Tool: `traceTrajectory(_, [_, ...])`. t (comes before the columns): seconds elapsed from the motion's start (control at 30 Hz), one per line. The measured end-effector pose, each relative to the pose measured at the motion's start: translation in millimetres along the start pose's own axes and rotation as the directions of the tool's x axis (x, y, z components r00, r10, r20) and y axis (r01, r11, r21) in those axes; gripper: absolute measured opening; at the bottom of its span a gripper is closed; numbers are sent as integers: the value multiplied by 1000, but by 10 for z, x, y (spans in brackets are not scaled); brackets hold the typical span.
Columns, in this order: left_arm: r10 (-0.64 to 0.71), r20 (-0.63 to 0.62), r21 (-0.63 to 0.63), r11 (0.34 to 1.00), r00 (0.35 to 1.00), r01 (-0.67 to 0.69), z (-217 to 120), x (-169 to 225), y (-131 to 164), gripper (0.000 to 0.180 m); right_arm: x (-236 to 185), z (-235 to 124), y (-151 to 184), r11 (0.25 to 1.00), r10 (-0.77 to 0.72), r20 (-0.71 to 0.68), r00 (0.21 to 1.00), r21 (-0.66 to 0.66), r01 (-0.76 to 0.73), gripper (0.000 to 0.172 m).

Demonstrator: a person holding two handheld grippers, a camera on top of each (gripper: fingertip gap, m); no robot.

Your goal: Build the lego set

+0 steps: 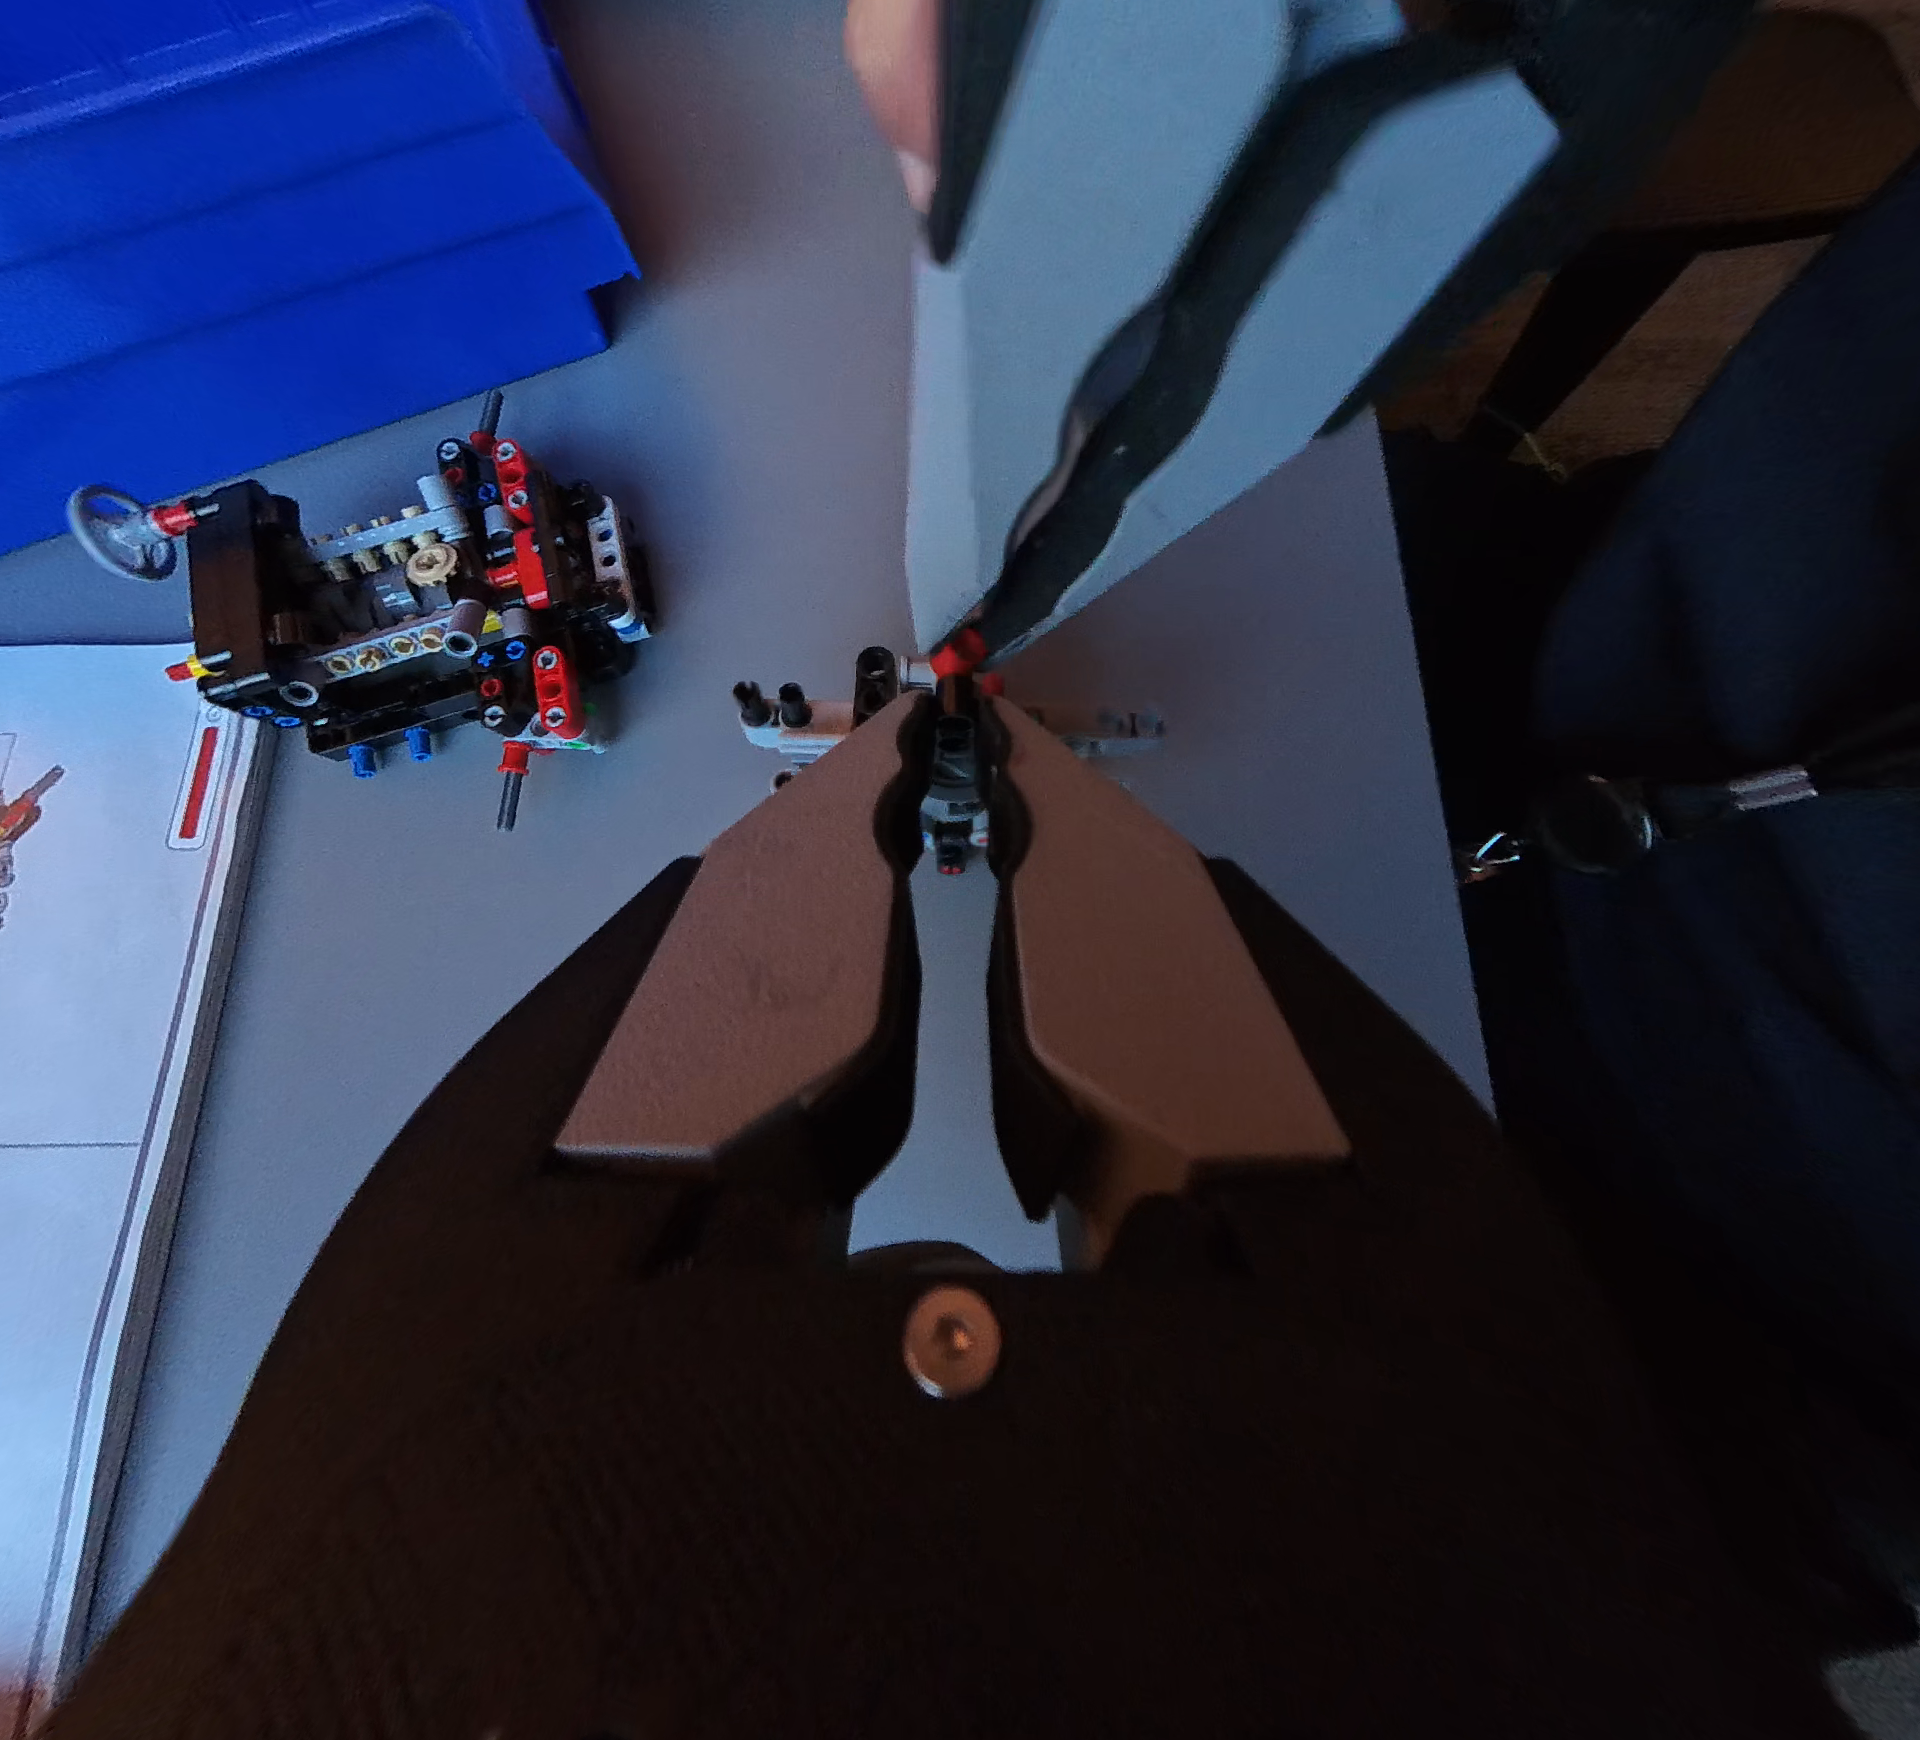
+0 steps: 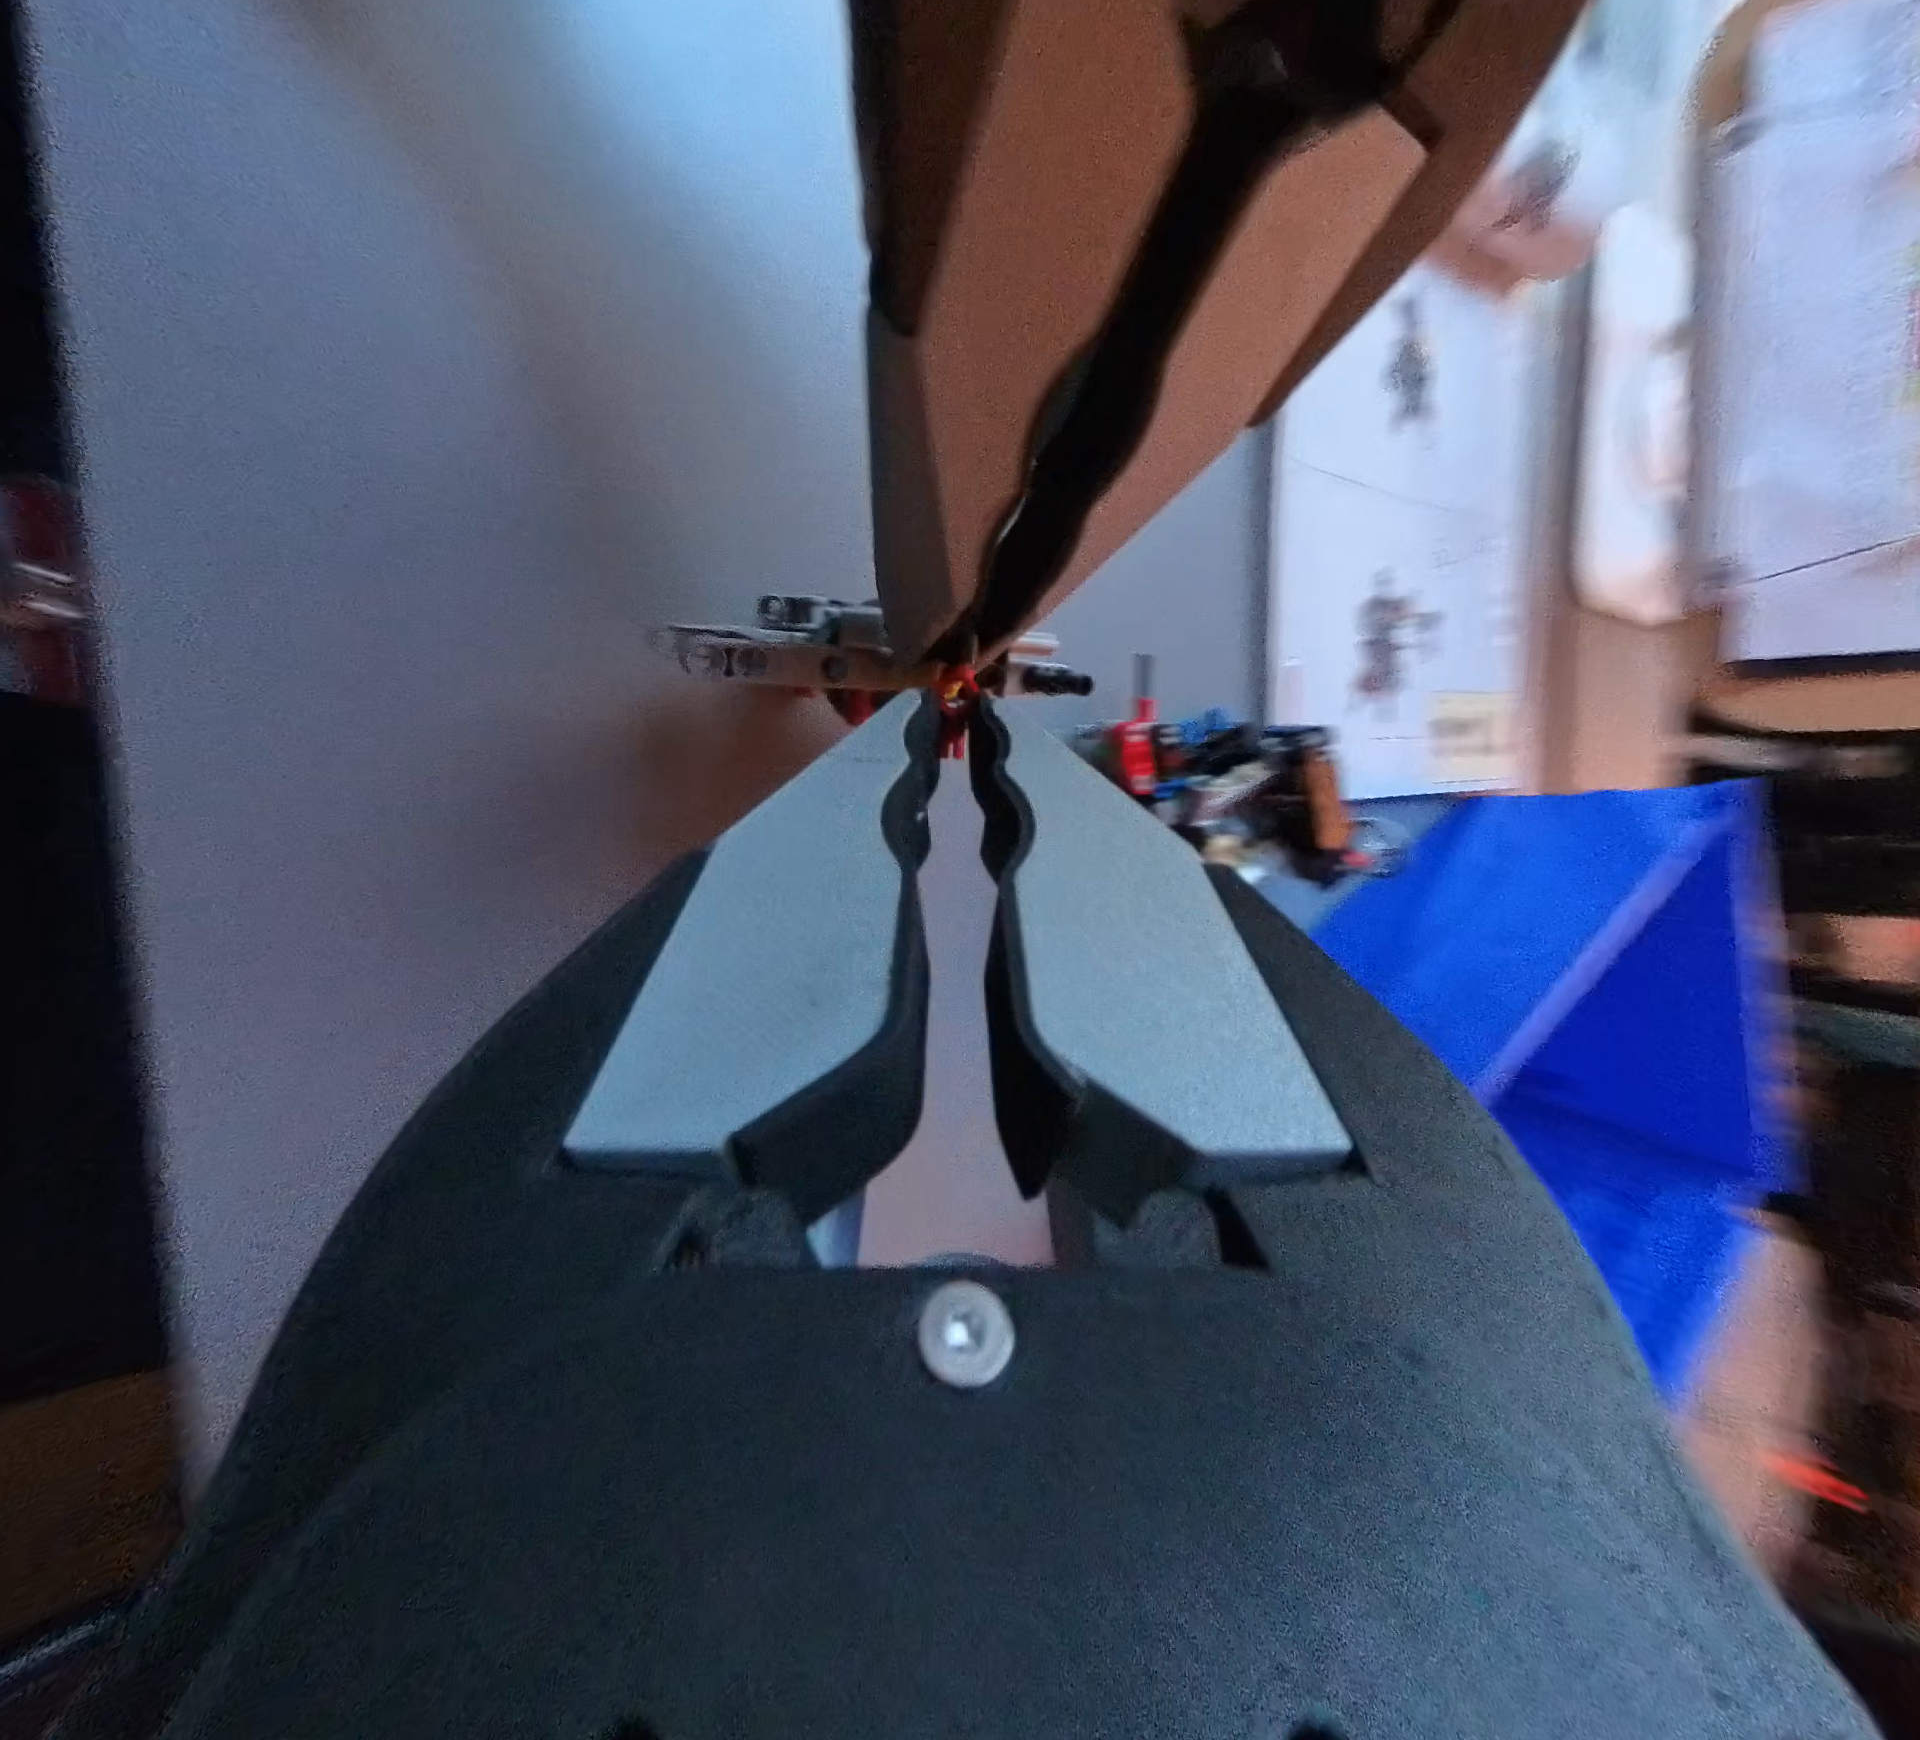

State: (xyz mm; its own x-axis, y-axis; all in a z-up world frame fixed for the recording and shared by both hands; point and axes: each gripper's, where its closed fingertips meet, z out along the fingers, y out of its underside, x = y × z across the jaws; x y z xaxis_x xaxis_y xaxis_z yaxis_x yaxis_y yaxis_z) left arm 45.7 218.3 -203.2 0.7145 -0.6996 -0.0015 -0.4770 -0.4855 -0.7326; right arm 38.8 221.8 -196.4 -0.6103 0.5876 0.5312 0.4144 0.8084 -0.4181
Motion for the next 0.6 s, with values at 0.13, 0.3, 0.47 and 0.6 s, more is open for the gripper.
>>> traceTrajectory(0.13, [8,1,10,1000,1000,-8,32,18,-36,4,-80,-53,-7,900,395,458,797,-18,-435,3])
traceTrajectory(0.3, [-11,-4,13,1000,1000,11,6,-15,-3,4,-23,4,-29,979,163,225,961,86,-186,4])
traceTrajectory(0.47, [-51,-32,52,997,998,53,10,-51,-14,5,1,4,-29,882,371,407,835,126,-454,4])
traceTrajectory(0.6, [-105,-48,91,990,993,109,-28,-146,20,5,43,-49,21,841,384,397,833,221,-493,9])
